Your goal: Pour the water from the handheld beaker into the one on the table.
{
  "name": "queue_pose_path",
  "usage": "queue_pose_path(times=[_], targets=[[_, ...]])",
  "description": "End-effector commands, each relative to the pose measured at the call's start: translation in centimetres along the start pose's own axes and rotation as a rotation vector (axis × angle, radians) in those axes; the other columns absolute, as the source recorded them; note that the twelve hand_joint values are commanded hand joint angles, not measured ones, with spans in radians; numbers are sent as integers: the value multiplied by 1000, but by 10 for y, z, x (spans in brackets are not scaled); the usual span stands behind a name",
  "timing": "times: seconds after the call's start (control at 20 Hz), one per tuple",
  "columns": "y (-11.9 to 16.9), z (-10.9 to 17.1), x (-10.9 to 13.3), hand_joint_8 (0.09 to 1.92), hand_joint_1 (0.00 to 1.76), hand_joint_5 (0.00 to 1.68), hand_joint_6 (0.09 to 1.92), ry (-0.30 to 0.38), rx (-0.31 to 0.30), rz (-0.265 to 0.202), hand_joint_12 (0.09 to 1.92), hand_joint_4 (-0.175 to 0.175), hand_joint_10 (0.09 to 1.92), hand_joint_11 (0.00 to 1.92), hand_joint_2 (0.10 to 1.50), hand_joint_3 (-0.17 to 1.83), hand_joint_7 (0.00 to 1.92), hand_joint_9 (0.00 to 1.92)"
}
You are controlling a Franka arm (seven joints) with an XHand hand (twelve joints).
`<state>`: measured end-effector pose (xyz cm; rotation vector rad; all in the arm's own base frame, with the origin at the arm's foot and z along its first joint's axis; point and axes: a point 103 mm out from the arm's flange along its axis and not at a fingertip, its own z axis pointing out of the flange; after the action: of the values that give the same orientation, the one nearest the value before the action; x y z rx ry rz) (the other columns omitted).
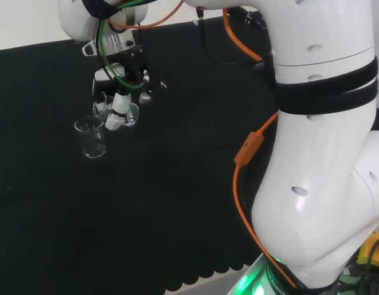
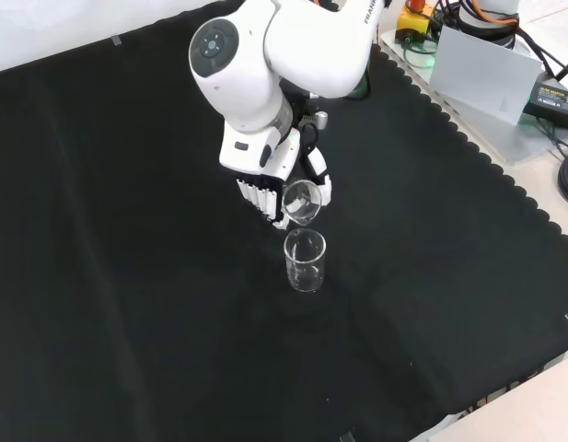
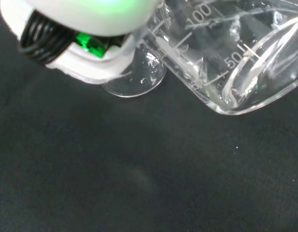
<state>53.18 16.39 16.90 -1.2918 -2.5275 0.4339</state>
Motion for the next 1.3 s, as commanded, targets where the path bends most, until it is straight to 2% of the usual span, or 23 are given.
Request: queue_pose_path(times=[0.05, 1.3], targets=[[-2, -4, 5, 664, 1311, 1233, 689, -37, 26, 11, 720, -175, 527, 1281, 677, 620, 1299, 1589], [2, -19, 13, 677, 1312, 1236, 700, -158, 179, 61, 720, -175, 540, 1308, 657, 658, 1301, 1614]])
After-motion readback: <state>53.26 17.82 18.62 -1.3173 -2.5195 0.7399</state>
